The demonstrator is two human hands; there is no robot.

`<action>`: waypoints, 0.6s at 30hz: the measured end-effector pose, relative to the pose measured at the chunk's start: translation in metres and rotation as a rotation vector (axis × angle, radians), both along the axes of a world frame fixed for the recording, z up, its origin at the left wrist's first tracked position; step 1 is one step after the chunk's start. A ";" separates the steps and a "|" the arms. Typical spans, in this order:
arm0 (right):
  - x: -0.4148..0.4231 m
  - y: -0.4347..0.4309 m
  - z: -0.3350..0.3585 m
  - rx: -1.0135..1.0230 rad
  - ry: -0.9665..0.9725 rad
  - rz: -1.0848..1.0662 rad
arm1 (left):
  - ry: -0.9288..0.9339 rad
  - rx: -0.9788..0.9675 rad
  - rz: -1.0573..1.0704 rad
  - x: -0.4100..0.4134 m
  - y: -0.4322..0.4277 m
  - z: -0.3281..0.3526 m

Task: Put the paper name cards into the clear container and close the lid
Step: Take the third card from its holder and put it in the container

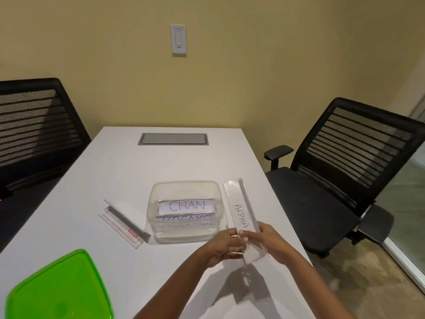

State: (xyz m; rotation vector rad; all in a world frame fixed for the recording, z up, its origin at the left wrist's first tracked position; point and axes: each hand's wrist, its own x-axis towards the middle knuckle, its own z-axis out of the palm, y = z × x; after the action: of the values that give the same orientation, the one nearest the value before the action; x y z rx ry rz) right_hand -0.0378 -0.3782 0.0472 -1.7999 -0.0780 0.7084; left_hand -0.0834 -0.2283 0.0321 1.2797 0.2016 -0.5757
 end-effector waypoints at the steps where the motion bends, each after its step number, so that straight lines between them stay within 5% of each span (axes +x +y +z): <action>1: 0.001 -0.002 0.004 -0.043 -0.025 0.039 | 0.001 -0.039 0.047 -0.002 0.006 0.007; 7: 0.003 -0.013 0.024 -0.328 -0.246 0.334 | 0.196 -0.420 0.302 -0.009 0.062 0.014; 18: -0.008 0.026 0.049 -0.732 -0.852 0.646 | 0.155 -0.091 0.033 -0.035 0.088 0.025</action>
State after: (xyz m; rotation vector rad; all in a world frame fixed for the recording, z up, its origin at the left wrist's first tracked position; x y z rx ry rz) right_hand -0.0462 -0.3520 0.0965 -2.7206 -1.1288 0.3527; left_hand -0.1180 -0.1402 0.0572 1.1423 0.3214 -0.6492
